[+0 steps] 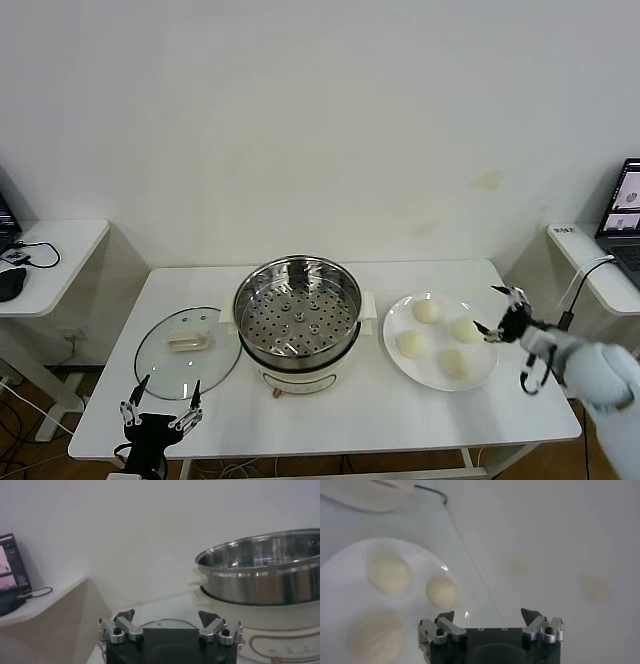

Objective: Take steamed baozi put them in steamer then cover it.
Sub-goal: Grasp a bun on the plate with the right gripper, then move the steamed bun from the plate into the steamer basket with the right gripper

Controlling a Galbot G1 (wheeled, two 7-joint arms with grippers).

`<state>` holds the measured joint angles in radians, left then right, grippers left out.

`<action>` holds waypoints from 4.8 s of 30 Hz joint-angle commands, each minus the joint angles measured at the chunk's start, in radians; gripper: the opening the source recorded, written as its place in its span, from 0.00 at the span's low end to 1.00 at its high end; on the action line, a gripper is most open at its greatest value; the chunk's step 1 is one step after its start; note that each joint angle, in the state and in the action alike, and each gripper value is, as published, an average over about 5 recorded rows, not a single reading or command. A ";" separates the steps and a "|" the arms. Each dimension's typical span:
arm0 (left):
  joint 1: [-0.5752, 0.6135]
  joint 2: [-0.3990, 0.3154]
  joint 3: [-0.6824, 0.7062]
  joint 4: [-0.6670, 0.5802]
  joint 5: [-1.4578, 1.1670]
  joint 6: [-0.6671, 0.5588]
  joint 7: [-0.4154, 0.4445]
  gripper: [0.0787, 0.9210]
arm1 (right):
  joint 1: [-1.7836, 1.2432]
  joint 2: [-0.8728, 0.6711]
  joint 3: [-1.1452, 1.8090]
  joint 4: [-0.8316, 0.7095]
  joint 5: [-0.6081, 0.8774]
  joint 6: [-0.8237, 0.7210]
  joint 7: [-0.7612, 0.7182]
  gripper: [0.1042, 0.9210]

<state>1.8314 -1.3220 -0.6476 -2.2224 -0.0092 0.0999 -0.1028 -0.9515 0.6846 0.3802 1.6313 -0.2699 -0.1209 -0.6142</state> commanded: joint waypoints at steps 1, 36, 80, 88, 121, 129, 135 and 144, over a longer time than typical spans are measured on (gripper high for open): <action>-0.007 0.000 -0.005 -0.005 0.017 -0.003 0.006 0.88 | 0.834 -0.151 -0.813 -0.359 0.063 0.039 -0.422 0.88; -0.056 0.016 -0.060 0.029 0.011 -0.004 0.024 0.88 | 0.964 0.311 -1.073 -0.811 -0.017 0.032 -0.377 0.88; -0.057 0.020 -0.058 0.036 0.015 -0.008 0.026 0.88 | 1.047 0.204 -1.144 -0.666 0.088 0.004 -0.426 0.60; -0.064 0.028 -0.054 0.038 0.011 -0.008 0.027 0.88 | 1.238 0.084 -1.283 -0.442 0.232 -0.027 -0.432 0.60; -0.088 0.055 -0.079 0.027 -0.022 -0.011 0.027 0.88 | 1.553 0.632 -1.665 -0.491 0.454 0.148 -0.350 0.60; -0.082 0.039 -0.089 0.014 -0.023 -0.012 0.027 0.88 | 1.463 0.721 -1.688 -0.630 0.271 0.300 -0.314 0.59; -0.078 0.029 -0.095 0.006 -0.023 -0.013 0.026 0.88 | 1.402 0.763 -1.675 -0.713 0.135 0.400 -0.272 0.59; -0.075 0.025 -0.101 0.006 -0.023 -0.015 0.026 0.88 | 1.360 0.784 -1.664 -0.748 0.080 0.461 -0.236 0.59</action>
<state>1.7564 -1.2961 -0.7478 -2.2170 -0.0326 0.0855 -0.0767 0.4691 1.4008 -1.2795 0.9741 -0.0560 0.2203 -0.8902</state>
